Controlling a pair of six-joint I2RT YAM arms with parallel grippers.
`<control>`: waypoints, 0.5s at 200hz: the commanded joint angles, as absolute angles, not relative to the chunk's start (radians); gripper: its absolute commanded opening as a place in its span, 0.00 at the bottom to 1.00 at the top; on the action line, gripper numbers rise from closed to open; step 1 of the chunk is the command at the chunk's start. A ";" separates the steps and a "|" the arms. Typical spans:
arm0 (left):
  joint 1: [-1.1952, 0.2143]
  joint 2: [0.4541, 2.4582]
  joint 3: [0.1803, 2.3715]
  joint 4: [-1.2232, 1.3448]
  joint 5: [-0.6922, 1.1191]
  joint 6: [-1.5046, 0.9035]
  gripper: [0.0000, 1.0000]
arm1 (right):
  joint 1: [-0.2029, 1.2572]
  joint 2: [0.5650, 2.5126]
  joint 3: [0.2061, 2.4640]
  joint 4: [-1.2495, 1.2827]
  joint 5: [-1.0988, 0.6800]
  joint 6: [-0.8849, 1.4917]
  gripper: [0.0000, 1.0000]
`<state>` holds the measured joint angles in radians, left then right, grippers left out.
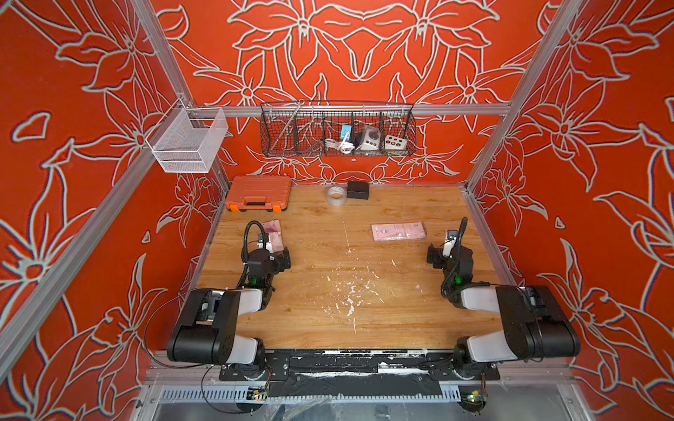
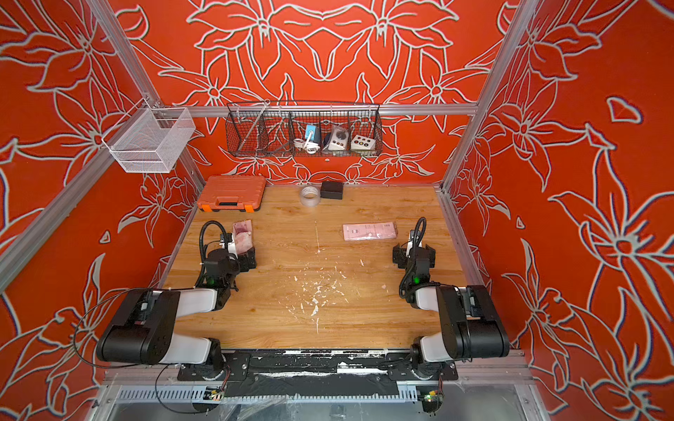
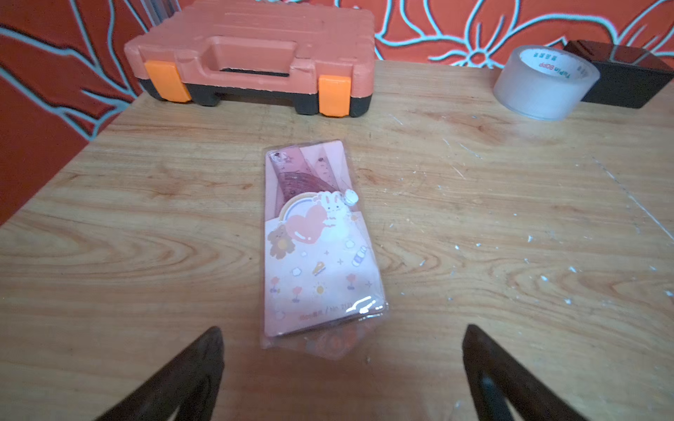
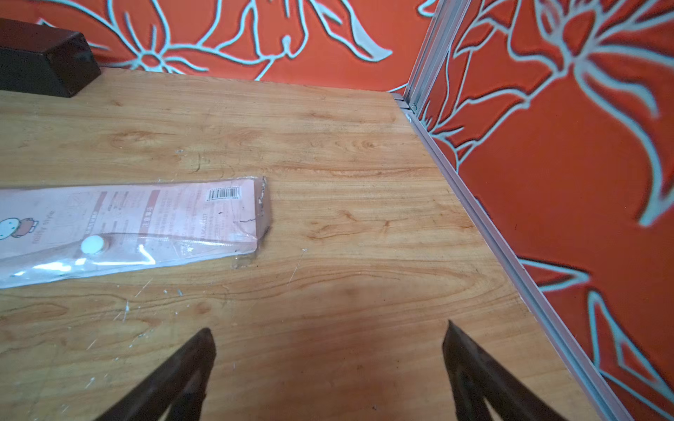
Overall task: Open the ruler set and take out the ruler
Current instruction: Adjust the ruler set bag at the center of the board.
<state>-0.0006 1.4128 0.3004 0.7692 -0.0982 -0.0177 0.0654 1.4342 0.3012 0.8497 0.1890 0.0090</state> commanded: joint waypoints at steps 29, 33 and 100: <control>0.005 1.410 0.319 0.764 -0.055 0.005 1.00 | 0.060 1.427 0.310 0.851 0.179 -0.003 0.98; 0.006 1.410 0.318 0.764 -0.055 0.005 1.00 | 0.061 1.428 0.310 0.851 0.179 -0.003 0.98; 0.033 1.411 0.326 0.750 -0.017 -0.009 1.00 | 0.061 1.428 0.310 0.851 0.179 -0.004 0.98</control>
